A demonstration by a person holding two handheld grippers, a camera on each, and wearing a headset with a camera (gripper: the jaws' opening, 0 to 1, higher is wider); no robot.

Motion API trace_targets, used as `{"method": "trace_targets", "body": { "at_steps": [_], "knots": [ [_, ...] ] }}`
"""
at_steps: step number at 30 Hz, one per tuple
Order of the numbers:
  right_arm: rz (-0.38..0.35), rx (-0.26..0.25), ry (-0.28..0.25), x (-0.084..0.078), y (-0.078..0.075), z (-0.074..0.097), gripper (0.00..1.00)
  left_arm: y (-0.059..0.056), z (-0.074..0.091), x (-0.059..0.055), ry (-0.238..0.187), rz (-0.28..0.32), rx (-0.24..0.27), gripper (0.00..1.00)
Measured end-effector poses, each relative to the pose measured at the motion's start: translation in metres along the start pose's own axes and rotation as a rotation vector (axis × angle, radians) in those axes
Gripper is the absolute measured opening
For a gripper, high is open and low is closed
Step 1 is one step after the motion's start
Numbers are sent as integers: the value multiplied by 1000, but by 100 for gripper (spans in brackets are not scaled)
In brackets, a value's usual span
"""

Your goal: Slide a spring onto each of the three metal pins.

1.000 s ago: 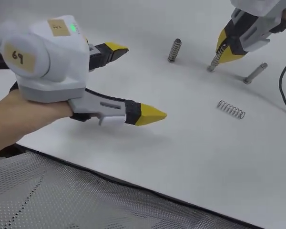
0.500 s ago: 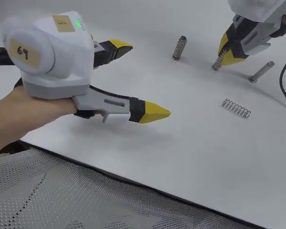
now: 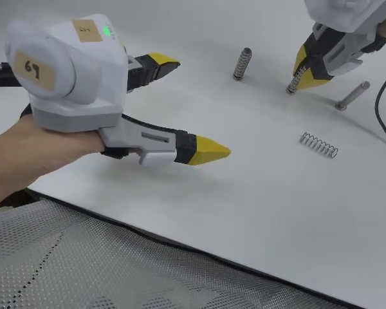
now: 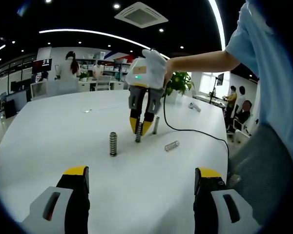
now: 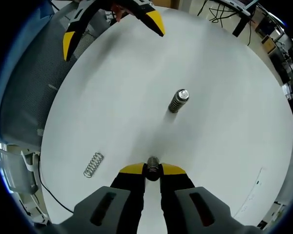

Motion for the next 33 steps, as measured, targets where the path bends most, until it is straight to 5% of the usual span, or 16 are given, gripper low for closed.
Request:
{"method": "trace_targets", "body": {
  "at_steps": [5,24,33],
  "knots": [
    [-12,6,-9,-1,0,-1,12,1,0,-1,3,2,-2,86],
    [-100,-85,-155,-1,7,5,84,-2,-2,-2,5,-2,-16,86],
    [-141,-112,-201,0,13,9,91,1,0,-2,-1,5,-11,86]
  ]
}}
Point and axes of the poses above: the centre of the closed fingertips' face, and the gripper's own axes: z roughly backward along the fingers, y roughly to its left, x roughly out of its top, the point moved 9 cm from there along z, roughly backward along the fingers, and after that the axes turned 8 degrees about y, right-handed, at the moved point
